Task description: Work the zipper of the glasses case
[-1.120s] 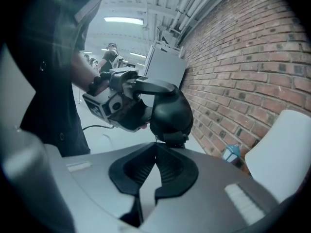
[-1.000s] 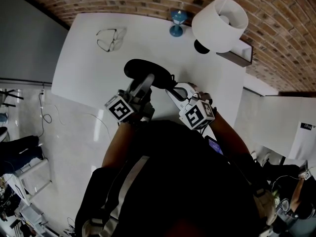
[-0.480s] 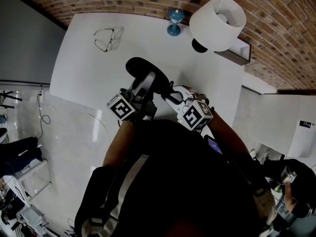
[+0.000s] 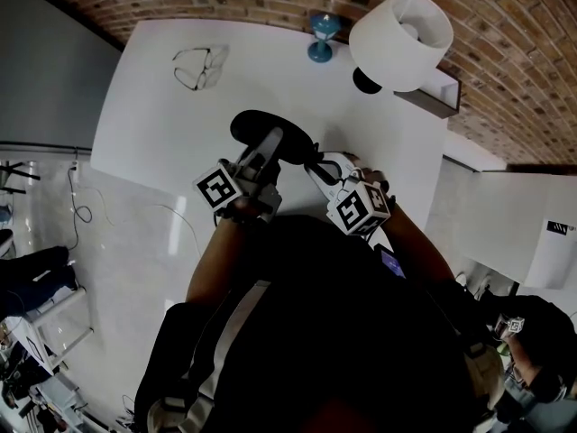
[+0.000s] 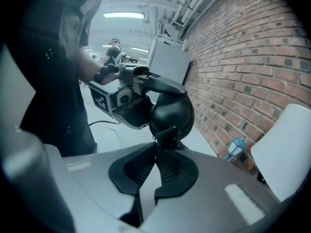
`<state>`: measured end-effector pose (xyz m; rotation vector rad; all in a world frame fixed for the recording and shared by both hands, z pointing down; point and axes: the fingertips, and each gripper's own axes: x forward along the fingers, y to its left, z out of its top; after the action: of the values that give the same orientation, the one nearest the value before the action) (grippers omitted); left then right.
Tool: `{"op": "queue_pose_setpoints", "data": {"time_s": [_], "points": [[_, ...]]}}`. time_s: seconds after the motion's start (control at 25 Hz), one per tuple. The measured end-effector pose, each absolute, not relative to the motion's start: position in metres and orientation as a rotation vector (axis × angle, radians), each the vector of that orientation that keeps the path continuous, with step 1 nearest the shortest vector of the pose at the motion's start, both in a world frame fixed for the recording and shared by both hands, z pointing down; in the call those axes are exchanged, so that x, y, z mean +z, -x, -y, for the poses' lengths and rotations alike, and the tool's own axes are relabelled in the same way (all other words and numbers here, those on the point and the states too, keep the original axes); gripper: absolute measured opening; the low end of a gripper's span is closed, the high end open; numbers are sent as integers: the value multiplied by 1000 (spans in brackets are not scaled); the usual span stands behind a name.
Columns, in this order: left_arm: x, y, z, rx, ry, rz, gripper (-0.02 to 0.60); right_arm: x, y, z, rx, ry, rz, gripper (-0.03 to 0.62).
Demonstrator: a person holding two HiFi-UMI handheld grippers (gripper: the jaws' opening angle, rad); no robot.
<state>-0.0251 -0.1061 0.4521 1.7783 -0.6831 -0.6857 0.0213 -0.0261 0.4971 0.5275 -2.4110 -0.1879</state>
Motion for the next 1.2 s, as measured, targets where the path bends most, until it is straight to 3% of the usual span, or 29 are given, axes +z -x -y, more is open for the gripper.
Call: {"op": "queue_pose_setpoints", "data": {"time_s": [0.6,1.2], "points": [[452,21,86,-588,-1794,564,238,486,-45,54,-236,-728,2392,5],[398,33,104,-801,-2127,666,298,464,-8,29,-209,-541,2520,3]]}}
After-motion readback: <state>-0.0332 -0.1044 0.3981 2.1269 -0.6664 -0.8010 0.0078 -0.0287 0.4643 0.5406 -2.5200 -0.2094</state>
